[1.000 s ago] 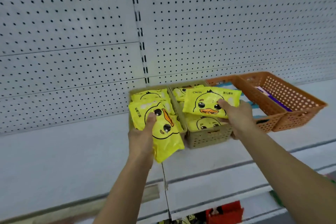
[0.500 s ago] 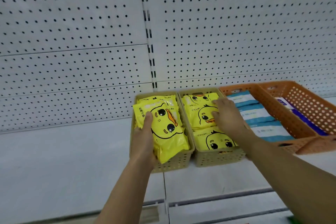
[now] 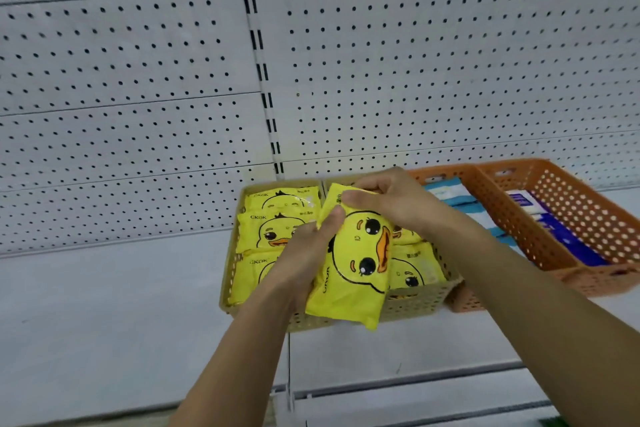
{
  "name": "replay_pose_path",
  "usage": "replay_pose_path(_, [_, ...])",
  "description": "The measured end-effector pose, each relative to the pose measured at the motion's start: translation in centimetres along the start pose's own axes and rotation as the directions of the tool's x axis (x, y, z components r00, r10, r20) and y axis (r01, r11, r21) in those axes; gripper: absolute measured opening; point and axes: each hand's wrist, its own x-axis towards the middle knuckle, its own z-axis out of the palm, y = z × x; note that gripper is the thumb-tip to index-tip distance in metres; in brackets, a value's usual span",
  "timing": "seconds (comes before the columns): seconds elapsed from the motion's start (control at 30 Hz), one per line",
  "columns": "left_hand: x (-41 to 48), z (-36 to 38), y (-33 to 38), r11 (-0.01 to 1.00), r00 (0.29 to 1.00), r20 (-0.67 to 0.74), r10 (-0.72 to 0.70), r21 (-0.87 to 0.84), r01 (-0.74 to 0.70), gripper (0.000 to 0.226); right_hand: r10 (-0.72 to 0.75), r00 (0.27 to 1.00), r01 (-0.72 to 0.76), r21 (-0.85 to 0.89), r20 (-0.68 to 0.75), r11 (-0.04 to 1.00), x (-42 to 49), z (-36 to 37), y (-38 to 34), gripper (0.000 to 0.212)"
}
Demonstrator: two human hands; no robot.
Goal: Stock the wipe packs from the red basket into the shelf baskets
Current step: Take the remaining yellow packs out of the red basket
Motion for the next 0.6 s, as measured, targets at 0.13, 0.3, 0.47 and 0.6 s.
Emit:
replay_pose_path(0.13, [0.3,0.3,0.1,0.986,0.994,0.044,0.099,0.130,-0.104,0.077,-0.013,0.935,0.069,0.146,-0.354,0.987,-0.7,-2.5,2.6,0.028])
replay_pose_path(0.3, [2.1,1.6,0.6,0.980,0.953,-0.230,0.198,0.037,-0.195,0.058,0.274,0.862,-0.076,0.426,-0.427,0.902,-2.4,-3.3,6.3,0.024])
replay_pose_path(0.47, [4.1,2.4,-0.7,0.905,0.923,-0.171,0.344,0.321,-0.277,0.037,0.293,0.830,-0.152,0.312,-0.475,0.938,-3.6,-3.9,8.7,0.026])
replay_pose_path(0.6, [5.0,2.0,-2.3,0.712,0.896,-0.078,0.436,0.639,-0.290,0.021,0.165,0.827,-0.193,0.004,-0.538,0.981,-3.6,-3.8,10.4,0.035])
